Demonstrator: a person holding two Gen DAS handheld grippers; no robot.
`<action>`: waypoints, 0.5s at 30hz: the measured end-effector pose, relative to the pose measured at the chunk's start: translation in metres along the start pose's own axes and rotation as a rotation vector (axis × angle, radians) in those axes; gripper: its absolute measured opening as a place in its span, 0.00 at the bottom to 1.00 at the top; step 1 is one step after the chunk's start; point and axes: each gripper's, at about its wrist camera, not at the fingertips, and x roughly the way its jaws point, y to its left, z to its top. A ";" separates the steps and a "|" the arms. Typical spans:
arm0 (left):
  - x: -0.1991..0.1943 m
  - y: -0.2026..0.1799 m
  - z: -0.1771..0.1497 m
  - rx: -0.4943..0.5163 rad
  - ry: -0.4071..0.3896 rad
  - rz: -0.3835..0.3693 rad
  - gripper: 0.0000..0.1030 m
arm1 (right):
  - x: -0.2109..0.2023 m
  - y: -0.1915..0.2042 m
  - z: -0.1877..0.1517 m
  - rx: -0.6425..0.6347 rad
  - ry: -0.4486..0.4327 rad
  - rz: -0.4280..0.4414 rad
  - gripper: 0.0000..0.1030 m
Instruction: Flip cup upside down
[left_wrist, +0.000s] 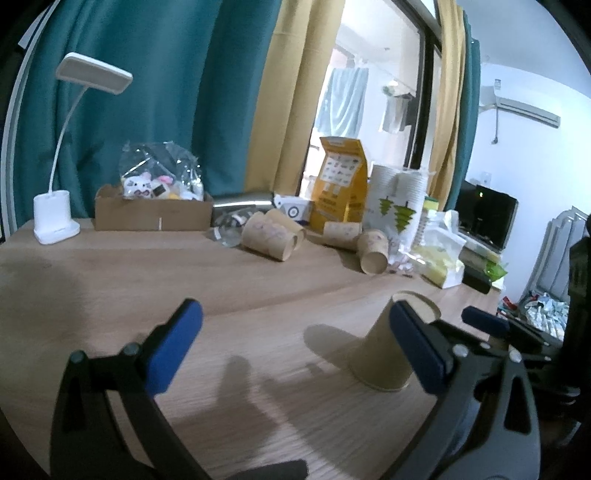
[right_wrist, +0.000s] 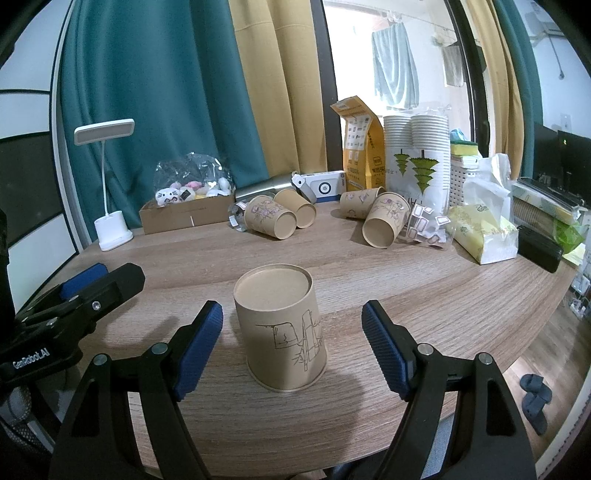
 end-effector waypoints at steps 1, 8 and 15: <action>0.000 0.001 0.000 -0.002 0.001 0.005 0.99 | 0.000 0.000 -0.001 0.000 0.001 0.000 0.78; 0.000 0.001 0.000 0.001 0.002 0.011 0.99 | 0.000 0.000 0.000 0.001 0.001 0.001 0.78; -0.002 0.000 0.000 0.004 0.000 0.009 0.99 | 0.000 0.000 -0.002 0.014 0.005 0.009 0.78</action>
